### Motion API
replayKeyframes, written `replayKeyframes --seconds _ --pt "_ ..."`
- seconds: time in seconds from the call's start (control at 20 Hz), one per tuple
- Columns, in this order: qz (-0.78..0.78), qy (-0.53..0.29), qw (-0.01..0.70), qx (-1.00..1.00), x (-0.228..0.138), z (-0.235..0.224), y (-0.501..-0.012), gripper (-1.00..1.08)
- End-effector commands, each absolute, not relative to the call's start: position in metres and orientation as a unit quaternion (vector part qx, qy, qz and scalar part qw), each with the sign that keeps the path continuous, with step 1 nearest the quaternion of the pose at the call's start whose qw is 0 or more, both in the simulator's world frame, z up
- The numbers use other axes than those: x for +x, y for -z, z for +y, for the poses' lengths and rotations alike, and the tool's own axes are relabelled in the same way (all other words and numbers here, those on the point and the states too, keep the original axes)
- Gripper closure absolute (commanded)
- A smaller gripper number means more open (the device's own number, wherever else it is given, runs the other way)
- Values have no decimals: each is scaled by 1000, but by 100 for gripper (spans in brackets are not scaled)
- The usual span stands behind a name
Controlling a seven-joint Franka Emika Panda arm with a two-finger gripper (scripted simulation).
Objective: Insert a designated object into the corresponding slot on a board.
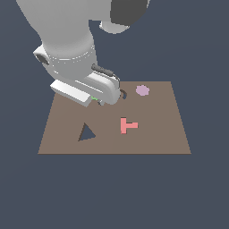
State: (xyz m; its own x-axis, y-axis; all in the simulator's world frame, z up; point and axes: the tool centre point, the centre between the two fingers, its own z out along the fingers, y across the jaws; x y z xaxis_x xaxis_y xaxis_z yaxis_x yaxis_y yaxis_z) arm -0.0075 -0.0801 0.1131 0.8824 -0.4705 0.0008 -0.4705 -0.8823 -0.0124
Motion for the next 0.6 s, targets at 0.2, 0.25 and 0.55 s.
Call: replayKeyframes --seconds 0.2,0.25,0.55 --pt "390 1 2 -921 -39 -135 -85 -92" --pt "408 1 2 -913 -44 -142 -81 -92" --pt "498 1 0 -867 -75 -169 -62 -92"
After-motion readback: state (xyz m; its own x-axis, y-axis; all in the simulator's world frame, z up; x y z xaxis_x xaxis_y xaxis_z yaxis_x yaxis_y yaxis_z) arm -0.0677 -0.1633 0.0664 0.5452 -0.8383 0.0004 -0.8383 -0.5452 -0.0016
